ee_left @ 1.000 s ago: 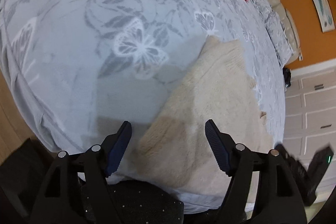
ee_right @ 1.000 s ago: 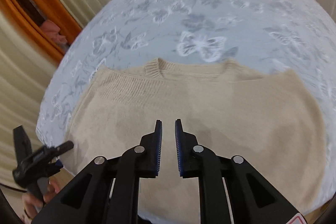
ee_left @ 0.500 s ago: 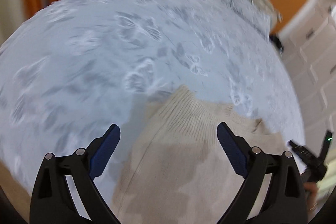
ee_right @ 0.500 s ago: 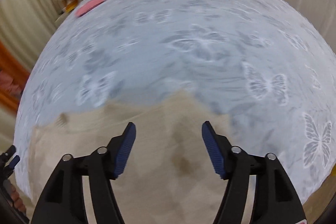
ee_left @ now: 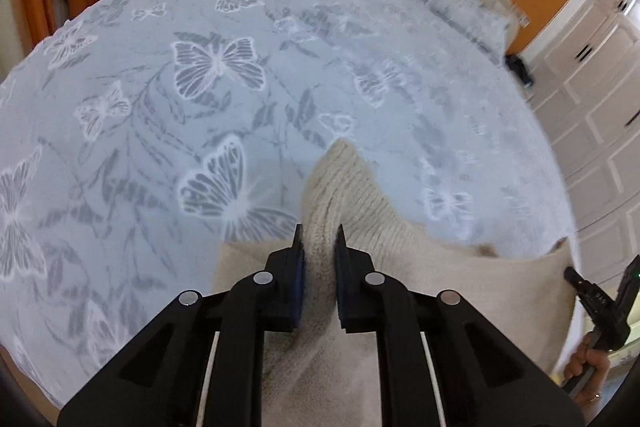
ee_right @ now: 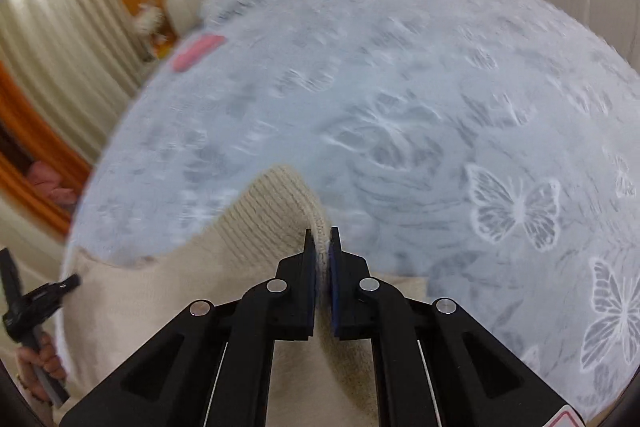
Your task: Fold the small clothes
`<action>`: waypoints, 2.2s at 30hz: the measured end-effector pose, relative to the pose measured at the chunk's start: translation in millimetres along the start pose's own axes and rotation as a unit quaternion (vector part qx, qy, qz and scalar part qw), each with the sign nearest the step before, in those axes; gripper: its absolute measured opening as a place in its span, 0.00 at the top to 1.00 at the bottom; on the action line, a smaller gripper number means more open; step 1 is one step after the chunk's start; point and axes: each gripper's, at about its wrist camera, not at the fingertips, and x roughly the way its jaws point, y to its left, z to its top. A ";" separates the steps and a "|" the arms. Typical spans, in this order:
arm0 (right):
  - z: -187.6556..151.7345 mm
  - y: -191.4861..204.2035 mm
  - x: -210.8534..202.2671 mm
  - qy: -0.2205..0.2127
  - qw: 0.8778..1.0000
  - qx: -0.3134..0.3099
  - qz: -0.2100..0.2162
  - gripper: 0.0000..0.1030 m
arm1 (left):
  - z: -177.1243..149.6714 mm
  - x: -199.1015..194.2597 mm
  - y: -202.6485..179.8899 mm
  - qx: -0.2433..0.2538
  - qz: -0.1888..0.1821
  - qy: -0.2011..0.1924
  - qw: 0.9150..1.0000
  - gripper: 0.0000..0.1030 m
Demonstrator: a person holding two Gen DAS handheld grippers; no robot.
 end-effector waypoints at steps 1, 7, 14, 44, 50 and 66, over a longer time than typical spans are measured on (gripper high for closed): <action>-2.1 -6.1 18.5 0.036 0.999 0.008 -0.013 0.93 | -0.8 13.7 0.4 0.000 0.009 0.014 1.000 0.84; -23.8 14.1 -46.1 -0.052 0.998 0.002 0.032 0.85 | -17.4 15.2 -2.3 -0.005 0.053 0.017 0.998 0.53; -71.8 26.3 1.6 0.033 0.999 -0.023 0.009 0.92 | -66.1 -1.6 -27.1 0.039 0.072 0.009 0.997 0.29; -101.6 217.3 41.8 0.141 0.963 -0.222 -0.052 0.84 | -120.8 -26.4 72.9 -0.107 0.053 0.069 0.990 0.12; -99.7 221.1 54.7 0.154 0.957 -0.238 -0.052 0.83 | -117.0 -14.7 70.8 -0.115 0.046 0.061 0.990 0.05; -88.0 182.1 50.7 0.157 0.971 -0.177 0.046 0.83 | -86.6 -78.1 42.9 -0.224 -0.130 0.011 0.966 0.88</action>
